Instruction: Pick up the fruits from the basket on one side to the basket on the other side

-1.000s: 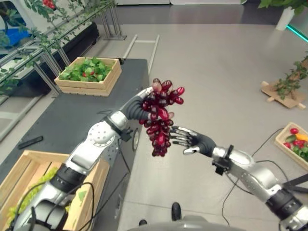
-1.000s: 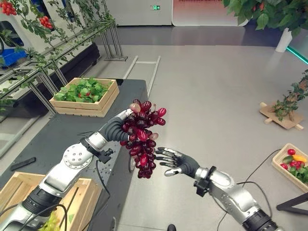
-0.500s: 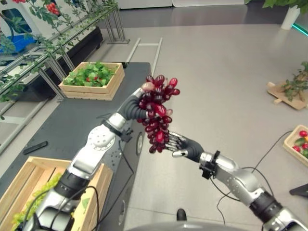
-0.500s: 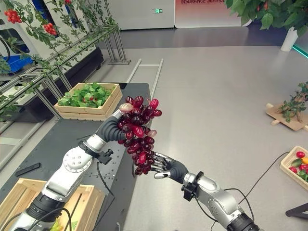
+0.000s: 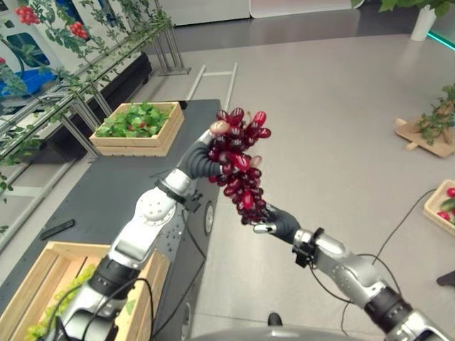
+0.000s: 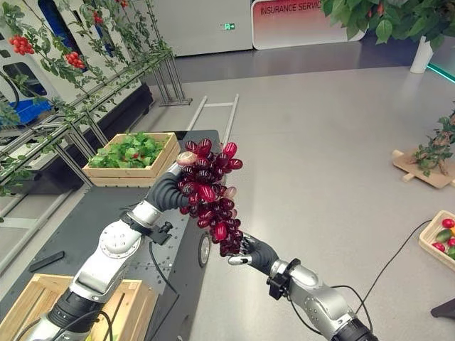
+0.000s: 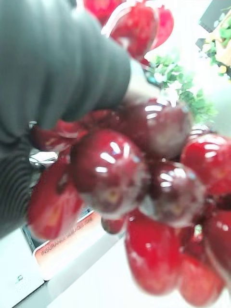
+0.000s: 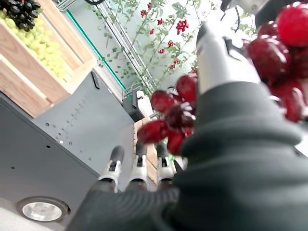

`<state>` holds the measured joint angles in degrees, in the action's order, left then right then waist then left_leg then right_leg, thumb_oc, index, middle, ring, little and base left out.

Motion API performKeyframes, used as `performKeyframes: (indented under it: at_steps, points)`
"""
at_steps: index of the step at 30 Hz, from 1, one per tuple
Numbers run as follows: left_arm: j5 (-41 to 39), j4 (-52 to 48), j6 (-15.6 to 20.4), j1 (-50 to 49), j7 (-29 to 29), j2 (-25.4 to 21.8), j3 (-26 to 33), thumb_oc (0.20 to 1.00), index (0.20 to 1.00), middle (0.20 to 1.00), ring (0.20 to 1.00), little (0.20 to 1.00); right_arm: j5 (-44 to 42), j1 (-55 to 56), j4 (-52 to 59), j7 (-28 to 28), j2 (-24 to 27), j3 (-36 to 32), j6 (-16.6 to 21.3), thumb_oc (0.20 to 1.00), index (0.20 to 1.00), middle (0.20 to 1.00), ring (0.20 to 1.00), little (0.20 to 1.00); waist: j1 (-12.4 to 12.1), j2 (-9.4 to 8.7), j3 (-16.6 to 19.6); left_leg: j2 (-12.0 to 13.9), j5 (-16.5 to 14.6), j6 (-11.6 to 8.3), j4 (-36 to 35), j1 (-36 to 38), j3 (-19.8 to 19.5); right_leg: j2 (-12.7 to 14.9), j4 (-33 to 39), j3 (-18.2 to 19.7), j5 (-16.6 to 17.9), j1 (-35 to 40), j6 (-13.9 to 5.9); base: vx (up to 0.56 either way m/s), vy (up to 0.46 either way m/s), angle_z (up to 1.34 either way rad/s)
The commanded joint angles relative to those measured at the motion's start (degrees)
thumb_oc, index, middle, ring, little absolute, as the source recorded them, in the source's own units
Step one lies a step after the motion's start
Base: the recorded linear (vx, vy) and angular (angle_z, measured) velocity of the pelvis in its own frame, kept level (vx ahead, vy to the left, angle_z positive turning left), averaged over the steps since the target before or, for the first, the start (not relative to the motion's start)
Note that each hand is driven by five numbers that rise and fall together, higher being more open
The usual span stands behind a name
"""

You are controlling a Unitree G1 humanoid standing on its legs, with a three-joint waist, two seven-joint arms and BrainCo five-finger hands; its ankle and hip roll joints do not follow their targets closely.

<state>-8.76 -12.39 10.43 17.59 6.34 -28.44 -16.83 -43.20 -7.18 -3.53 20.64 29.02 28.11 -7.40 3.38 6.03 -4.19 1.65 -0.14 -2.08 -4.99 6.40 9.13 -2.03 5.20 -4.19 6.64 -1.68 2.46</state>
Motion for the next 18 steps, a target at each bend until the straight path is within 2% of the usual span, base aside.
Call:
performKeyframes:
  at_steps: [1,10,18]
  points:
    - [-2.52,-1.22,2.48,1.18,-2.71,-0.47,1.34,0.200,0.200,0.200,0.200,0.200,-0.65,-0.25,3.98,0.39,-2.55,0.29,4.06,1.000,1.000,1.000,1.000,1.000,-0.83,-3.22,2.92,-0.78,0.34,-0.08,0.00,-1.71,0.31,4.24,-0.20,1.54,-4.40,3.70,-9.14,0.00,0.000,0.00]
    - [5.95,-0.63,3.25,-0.92,-2.67,-4.86,5.11,0.200,0.200,0.200,0.200,0.200,-1.26,1.42,9.25,2.67,1.22,-4.21,4.70,1.000,1.000,1.000,1.000,1.000,-0.91,-3.43,2.83,-0.81,0.37,-0.16,0.05,-1.93,0.14,4.38,-0.20,1.07,-4.42,3.60,-9.25,0.00,0.000,0.00]
    - [9.53,-0.36,3.17,-1.13,-3.37,-3.66,4.82,0.200,0.200,0.200,0.200,0.200,-0.23,1.57,10.38,2.75,1.44,-4.69,4.74,1.000,1.000,1.000,1.000,1.000,-0.86,-3.41,2.94,-0.76,-0.22,0.01,0.12,-1.37,0.12,4.29,-0.20,1.18,-4.68,4.12,-9.15,0.00,0.000,0.00]
